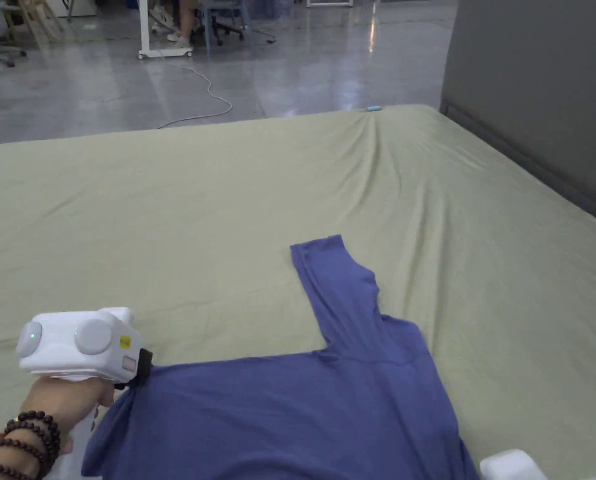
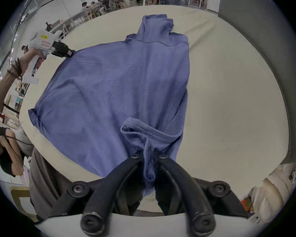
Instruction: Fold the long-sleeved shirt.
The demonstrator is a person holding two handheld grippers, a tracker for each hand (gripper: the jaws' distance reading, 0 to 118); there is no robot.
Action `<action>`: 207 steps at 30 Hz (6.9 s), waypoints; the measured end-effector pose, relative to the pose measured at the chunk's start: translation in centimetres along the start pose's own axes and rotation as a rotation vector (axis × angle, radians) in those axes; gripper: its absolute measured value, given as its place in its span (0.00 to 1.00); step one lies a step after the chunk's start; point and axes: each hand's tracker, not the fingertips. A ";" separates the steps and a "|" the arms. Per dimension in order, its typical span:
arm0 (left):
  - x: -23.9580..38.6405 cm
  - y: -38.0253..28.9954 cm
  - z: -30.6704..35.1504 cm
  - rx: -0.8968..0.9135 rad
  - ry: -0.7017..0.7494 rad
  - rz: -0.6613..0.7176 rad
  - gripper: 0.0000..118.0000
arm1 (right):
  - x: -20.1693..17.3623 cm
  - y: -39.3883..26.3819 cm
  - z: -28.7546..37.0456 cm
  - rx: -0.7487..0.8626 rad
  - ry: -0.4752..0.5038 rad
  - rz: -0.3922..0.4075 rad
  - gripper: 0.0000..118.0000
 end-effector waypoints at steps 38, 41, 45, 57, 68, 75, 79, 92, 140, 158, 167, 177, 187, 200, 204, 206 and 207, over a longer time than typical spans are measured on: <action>-3.7 20.3 51.8 0.908 0.074 0.218 0.00 | 4.0 46.7 39.2 0.833 -0.267 -0.080 0.04; -3.7 18.4 47.6 0.845 0.063 0.230 0.00 | 4.6 45.7 34.4 0.781 -0.254 -0.080 0.04; -4.5 16.3 39.3 0.671 0.110 0.222 0.00 | 5.6 43.7 25.7 0.684 -0.182 -0.120 0.04; -8.6 6.3 27.8 0.522 0.025 0.285 0.00 | 6.8 34.2 13.2 0.534 -0.086 -0.156 0.04; -6.0 -16.8 24.6 0.369 -0.031 0.279 0.00 | 4.9 9.2 10.4 0.355 -0.104 -0.026 0.04; -4.3 -27.9 18.2 0.022 0.004 0.166 0.00 | 5.2 -1.6 3.2 0.024 -0.113 0.070 0.04; -4.4 -29.5 17.3 -0.006 0.001 0.181 0.00 | 5.4 -3.0 1.5 -0.012 -0.126 0.077 0.04; -4.0 -26.1 24.3 0.248 0.013 0.155 0.50 | 3.9 0.4 10.7 0.255 -0.192 0.050 0.17; -3.8 -25.9 16.5 0.020 -0.014 0.253 0.00 | -3.8 22.3 -9.8 -0.181 -0.068 0.308 0.00; -2.2 0.1 32.1 0.596 0.024 0.112 0.00 | -1.1 34.3 26.9 0.603 -0.161 0.238 0.00; -1.0 20.4 45.2 0.818 0.098 0.140 0.00 | 0.7 45.9 40.7 0.826 -0.267 0.065 0.00; -0.2 26.2 52.8 0.952 0.223 0.136 0.00 | 0.5 49.2 46.8 1.007 -0.258 -0.035 0.00; -1.2 24.3 45.0 0.857 0.204 0.130 0.00 | 1.9 48.4 37.5 0.883 -0.245 -0.011 0.00; -2.5 14.0 26.3 0.581 0.174 0.123 0.00 | 3.1 40.3 15.3 0.573 -0.134 -0.068 0.00; -3.4 9.7 27.6 0.594 0.123 0.181 0.00 | 2.9 37.0 16.8 0.535 -0.100 -0.034 0.00; -4.0 6.9 27.6 0.565 0.157 0.205 0.00 | 3.0 33.9 17.8 0.541 -0.063 -0.037 0.00; -4.0 5.1 27.7 0.545 0.164 0.205 0.00 | 3.0 32.4 18.1 0.541 -0.051 -0.028 0.00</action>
